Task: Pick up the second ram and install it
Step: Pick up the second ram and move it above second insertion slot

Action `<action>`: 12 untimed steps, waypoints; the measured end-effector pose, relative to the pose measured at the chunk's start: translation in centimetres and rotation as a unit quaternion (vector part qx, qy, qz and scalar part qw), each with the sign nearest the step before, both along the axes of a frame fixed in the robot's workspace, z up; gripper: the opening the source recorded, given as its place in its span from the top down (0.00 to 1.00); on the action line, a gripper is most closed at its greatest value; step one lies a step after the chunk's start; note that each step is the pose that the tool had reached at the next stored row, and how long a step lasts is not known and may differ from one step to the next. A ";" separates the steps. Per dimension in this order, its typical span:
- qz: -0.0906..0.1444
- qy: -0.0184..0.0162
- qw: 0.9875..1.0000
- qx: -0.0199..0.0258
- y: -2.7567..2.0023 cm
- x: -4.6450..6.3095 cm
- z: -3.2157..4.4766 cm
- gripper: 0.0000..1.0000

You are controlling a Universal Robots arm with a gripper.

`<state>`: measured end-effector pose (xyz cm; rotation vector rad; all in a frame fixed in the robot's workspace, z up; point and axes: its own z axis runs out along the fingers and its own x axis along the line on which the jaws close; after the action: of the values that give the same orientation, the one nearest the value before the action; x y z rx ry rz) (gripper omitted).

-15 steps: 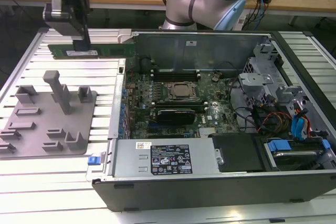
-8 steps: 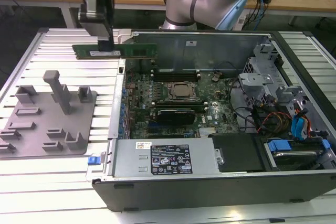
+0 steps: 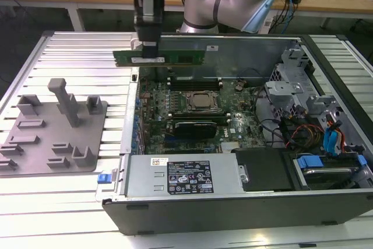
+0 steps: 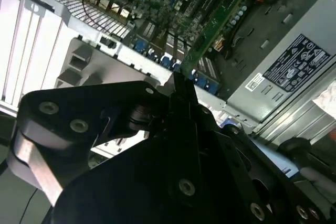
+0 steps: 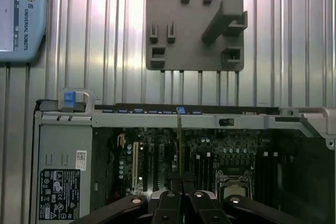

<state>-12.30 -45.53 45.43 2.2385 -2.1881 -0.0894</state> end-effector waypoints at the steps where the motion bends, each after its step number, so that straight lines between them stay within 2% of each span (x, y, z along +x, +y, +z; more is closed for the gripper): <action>1: 0.000 0.000 1.000 0.000 0.00 0.4 -0.03 0.91; 4: 0.000 0.001 1.000 0.000 0.08 2.7 -0.29 0.91; 5: 0.000 0.002 1.000 0.000 0.33 3.9 -0.55 0.91; 6: 0.000 0.002 1.000 0.000 0.36 4.3 -0.64 0.91; 9: 0.000 0.002 1.000 0.000 0.37 4.4 -0.66 0.91; 12: 0.000 0.002 1.000 0.000 0.63 4.4 -0.72 0.91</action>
<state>-7.89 -44.89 44.71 2.2360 -2.1857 -0.0944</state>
